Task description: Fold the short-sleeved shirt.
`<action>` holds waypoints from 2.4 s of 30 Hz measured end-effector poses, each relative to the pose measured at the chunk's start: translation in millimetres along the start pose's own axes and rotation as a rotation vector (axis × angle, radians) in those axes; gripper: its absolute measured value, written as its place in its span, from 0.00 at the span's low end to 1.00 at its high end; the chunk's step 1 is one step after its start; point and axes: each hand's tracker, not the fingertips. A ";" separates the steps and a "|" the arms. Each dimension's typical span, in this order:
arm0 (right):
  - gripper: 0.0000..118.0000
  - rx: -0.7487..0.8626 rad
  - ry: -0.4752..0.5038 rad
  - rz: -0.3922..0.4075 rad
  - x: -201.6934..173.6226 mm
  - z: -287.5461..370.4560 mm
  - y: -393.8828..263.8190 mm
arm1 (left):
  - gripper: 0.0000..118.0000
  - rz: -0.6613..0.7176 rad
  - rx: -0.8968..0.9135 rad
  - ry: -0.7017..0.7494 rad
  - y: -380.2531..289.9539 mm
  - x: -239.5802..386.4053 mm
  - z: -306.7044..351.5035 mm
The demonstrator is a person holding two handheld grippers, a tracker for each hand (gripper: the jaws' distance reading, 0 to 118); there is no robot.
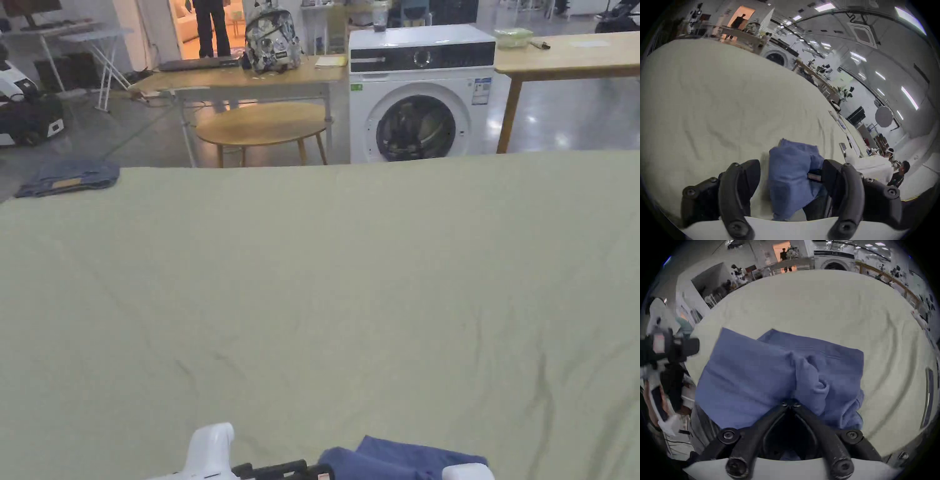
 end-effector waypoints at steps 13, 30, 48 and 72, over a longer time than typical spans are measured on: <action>0.00 0.119 0.211 -0.239 24.1 44.8 -9.8 | 0.28 0.415 0.011 -0.237 -19.8 -48.0 -34.0; 0.00 0.128 0.154 -0.223 28.2 55.4 -22.9 | 0.48 0.288 0.227 0.714 91.9 -224.0 213.5; 0.00 0.827 -0.113 0.114 8.3 196.5 30.4 | 0.47 -0.643 0.755 0.503 61.7 112.2 237.5; 0.58 0.935 -0.274 0.055 12.2 211.1 1.7 | 0.29 -0.647 0.698 0.623 34.7 147.1 145.8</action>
